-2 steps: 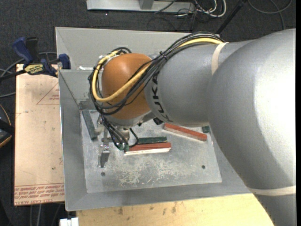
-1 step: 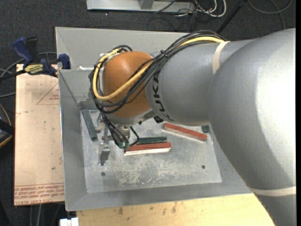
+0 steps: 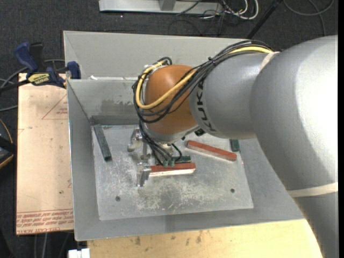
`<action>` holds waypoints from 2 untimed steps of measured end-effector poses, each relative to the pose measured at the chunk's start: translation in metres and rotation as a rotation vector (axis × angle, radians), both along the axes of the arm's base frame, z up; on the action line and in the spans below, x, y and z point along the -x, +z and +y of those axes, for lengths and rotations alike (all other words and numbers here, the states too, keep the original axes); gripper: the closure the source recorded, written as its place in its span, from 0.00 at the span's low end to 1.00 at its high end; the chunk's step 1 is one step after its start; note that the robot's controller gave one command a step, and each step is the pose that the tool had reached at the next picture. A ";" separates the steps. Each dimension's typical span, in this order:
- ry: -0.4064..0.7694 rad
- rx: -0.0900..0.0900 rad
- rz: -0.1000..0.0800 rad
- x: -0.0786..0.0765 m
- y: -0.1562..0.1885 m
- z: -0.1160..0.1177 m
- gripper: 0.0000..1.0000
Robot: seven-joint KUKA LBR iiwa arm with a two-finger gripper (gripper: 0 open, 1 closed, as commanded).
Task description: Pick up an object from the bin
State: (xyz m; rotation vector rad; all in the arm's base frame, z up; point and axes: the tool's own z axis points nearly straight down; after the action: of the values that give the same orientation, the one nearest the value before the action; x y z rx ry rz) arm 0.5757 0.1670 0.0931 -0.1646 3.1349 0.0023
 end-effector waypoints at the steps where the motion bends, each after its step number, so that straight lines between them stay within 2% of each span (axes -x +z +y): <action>1: 0.091 0.001 0.006 0.017 0.021 -0.082 0.00; 2: 0.057 0.002 0.000 0.014 0.029 -0.123 0.00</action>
Offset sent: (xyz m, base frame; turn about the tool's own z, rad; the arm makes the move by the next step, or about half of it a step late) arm -0.0042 -0.0918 0.0069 0.0330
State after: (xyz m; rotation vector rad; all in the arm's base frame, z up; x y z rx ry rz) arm 0.5617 0.0438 0.1220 -0.2544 3.1292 -0.0013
